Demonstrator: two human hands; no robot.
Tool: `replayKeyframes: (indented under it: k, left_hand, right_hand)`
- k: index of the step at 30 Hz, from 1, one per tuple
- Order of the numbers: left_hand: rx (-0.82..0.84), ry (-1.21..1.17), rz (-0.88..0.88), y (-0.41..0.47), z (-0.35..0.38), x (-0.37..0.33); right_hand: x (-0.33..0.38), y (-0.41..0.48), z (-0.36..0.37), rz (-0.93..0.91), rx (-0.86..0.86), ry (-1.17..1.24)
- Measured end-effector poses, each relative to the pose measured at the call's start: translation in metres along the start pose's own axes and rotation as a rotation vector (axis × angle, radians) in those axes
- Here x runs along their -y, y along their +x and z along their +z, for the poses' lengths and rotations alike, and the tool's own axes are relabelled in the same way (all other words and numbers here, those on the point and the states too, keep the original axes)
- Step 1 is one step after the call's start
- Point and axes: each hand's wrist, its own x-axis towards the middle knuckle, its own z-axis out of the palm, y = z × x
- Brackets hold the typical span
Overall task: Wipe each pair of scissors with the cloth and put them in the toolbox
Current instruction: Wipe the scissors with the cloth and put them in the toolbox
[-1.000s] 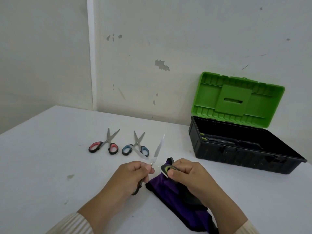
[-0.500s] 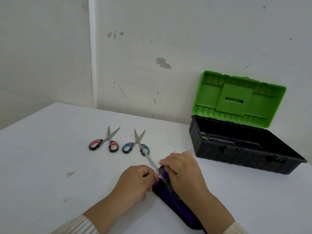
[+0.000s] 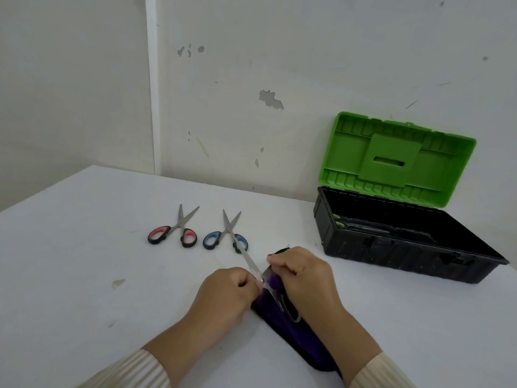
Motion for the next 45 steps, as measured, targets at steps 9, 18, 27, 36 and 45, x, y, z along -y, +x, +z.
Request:
replayKeyframes:
  k: [9, 18, 27, 36, 45]
  left_hand:
    - [0.007, 0.009, 0.007, 0.0, -0.001, 0.0]
    - [0.084, -0.065, -0.015, -0.006, -0.005, -0.005]
    - [0.042, -0.198, -0.062, -0.004, -0.021, -0.009]
    - [0.151, -0.961, -0.247, 0.001, -0.013, -0.005]
    - [-0.053, -0.868, -0.258, 0.004, -0.009, -0.003]
  right_hand:
    - [-0.004, -0.001, 0.003, 0.004, -0.063, 0.004]
    - [-0.016, 0.007, -0.025, 0.38, -0.211, 0.23]
    - [0.018, -0.006, -0.036, 0.262, 0.439, 0.149]
    - [0.016, -0.007, -0.024, 0.457, 0.204, 0.365]
    - [0.016, -0.009, -0.019, 0.36, 0.383, 0.32]
